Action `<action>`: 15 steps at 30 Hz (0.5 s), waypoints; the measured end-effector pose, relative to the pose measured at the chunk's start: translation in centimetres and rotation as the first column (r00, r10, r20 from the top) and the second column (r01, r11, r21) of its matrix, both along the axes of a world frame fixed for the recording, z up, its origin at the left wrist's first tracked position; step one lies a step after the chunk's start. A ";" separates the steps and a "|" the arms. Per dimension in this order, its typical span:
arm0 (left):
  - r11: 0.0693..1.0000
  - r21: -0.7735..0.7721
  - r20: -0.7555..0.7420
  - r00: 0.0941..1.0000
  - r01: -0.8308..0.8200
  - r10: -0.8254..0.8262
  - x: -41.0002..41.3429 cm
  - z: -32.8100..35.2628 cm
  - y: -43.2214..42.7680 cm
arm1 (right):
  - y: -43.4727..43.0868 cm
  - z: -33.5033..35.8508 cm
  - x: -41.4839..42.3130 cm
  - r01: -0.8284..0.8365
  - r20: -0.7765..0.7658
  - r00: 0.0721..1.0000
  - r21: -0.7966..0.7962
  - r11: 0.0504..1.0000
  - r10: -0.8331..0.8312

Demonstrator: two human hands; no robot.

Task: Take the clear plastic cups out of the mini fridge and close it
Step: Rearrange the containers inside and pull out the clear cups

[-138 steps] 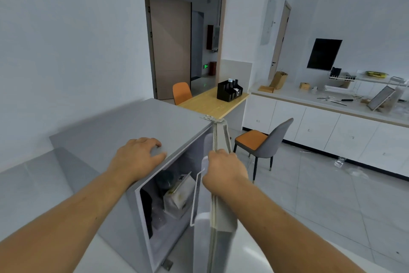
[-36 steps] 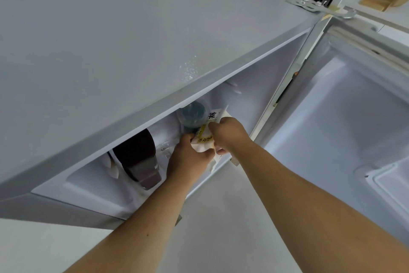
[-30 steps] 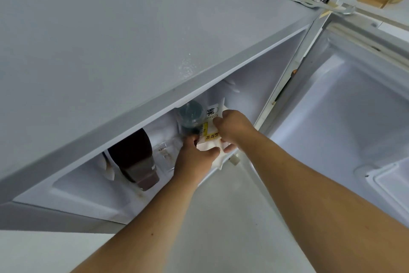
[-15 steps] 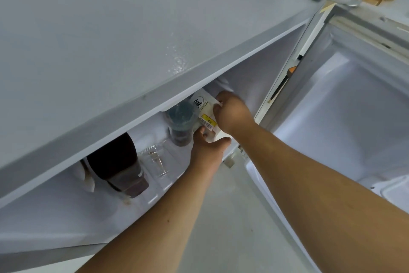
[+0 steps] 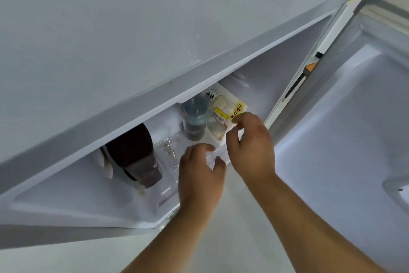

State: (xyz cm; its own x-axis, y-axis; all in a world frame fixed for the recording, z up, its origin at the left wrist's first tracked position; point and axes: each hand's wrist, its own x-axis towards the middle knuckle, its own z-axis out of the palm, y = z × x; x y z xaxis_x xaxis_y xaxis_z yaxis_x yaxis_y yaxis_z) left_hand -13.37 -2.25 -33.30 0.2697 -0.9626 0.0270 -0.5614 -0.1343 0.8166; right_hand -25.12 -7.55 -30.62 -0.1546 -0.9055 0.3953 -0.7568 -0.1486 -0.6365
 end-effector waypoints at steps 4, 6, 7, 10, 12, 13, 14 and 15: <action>0.993 0.082 0.042 0.996 -0.084 0.081 1.8 -1.0 3.5 | 2.0 -3.1 4.0 -0.172 0.153 0.981 0.401 0.900 0.119; 0.975 0.175 -0.044 0.989 -0.135 0.144 2.2 -1.6 4.1 | 1.1 -4.3 5.8 -0.258 0.294 0.951 0.595 0.761 0.092; 0.967 0.203 -0.089 0.980 -0.156 0.177 2.4 -1.7 4.3 | 0.4 -4.9 6.6 -0.288 0.343 0.937 0.649 0.704 0.067; 0.945 0.267 -0.191 0.950 -0.191 0.246 2.7 -2.0 4.3 | -1.5 -6.3 8.6 -0.337 0.387 0.920 0.700 0.630 0.063; 0.933 0.300 -0.216 0.938 -0.201 0.271 3.0 -2.2 4.1 | -2.2 -7.1 9.4 -0.346 0.390 0.918 0.708 0.615 0.068; 0.928 0.315 -0.221 0.935 -0.200 0.277 3.2 -2.2 4.0 | -2.4 -7.4 9.6 -0.350 0.390 0.918 0.709 0.613 0.073; 0.925 0.324 -0.222 0.935 -0.196 0.276 3.3 -2.2 3.9 | -2.5 -7.6 9.8 -0.352 0.388 0.918 0.707 0.613 0.080; 0.925 0.329 -0.219 0.938 -0.188 0.269 3.5 -2.3 3.8 | -2.5 -7.8 9.9 -0.353 0.388 0.918 0.704 0.616 0.083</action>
